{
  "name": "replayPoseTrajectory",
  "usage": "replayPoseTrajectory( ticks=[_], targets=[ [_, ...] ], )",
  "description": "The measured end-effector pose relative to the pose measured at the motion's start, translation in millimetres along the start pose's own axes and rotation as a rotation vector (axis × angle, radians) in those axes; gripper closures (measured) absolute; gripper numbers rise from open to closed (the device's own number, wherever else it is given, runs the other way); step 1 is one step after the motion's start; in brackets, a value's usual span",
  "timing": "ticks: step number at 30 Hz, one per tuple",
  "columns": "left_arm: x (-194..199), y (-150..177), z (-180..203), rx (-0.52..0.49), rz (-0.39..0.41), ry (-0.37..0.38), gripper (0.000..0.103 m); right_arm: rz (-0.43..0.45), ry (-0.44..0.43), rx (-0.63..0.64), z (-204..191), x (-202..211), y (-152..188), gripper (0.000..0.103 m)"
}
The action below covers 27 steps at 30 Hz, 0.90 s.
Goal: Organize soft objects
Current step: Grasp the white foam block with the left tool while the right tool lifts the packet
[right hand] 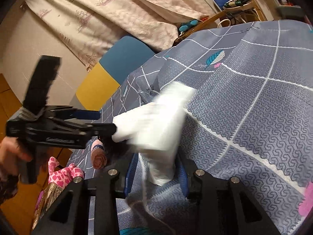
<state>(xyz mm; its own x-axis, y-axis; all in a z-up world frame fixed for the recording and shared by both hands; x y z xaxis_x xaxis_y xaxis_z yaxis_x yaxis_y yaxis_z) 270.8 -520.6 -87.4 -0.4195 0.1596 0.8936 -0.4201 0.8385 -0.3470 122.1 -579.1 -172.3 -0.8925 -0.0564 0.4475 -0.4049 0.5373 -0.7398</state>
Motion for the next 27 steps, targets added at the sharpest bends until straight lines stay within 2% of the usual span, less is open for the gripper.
replayPoseTrajectory(
  ticks=[4, 9, 12, 14, 16, 18, 21, 22, 23, 27],
  targets=[
    [-19.4, -11.2, 5.2, -0.085, -0.02, -0.003, 0.027, 0.011, -0.007, -0.008, 2.4, 0.8, 0.6, 0.066],
    [-40.1, -13.9, 20.2, -0.201, -0.043, -0.06, 0.026, 0.023, -0.009, -0.03, 6.4, 2.0, 2.6, 0.07],
    [-51.2, -16.0, 23.8, -0.21, -0.049, -0.085, 0.026, 0.027, -0.009, -0.034, 7.1, 2.3, 3.0, 0.071],
    [-57.6, -15.0, 24.9, -0.184, -0.062, -0.075, 0.027, 0.029, -0.01, -0.037, 7.5, 2.2, 3.3, 0.071],
    [-66.7, -9.1, 28.9, -0.154, -0.106, -0.046, 0.037, 0.029, -0.009, -0.036, 7.4, 2.3, 3.3, 0.071],
    [-65.7, -7.3, 33.2, -0.152, -0.082, -0.045, 0.04, 0.031, -0.009, -0.036, 6.6, 2.7, 3.7, 0.071],
    [-62.6, -7.1, 35.7, -0.149, -0.078, -0.023, 0.056, 0.032, -0.008, -0.034, 6.0, 4.5, 6.2, 0.072],
    [-60.6, -6.3, 36.4, -0.143, -0.079, -0.012, 0.074, 0.033, -0.007, -0.035, 5.9, 4.7, 6.3, 0.072],
    [-59.2, -5.8, 36.7, -0.14, -0.078, -0.004, 0.084, 0.035, -0.007, -0.037, 6.3, 5.0, 6.6, 0.072],
    [-45.3, -1.2, 36.0, -0.109, -0.046, 0.021, 0.086, 0.035, -0.004, -0.044, 7.5, 4.5, 7.3, 0.075]
  ],
)
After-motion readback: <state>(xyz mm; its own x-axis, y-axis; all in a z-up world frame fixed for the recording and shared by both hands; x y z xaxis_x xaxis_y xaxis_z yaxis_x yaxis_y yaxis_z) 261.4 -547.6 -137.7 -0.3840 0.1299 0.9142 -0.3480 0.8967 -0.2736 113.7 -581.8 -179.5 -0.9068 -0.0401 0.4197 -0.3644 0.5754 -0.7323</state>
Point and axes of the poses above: each gripper's, at about its wrist camera, not at the fingertips, and x roughly against the way its jaws point, z to its right, y to its underside, the point moved 1 cm from there along -x, roughly the way its jaws point, and after that the axes turned 13 degrees about x, right-handed, at the moved point
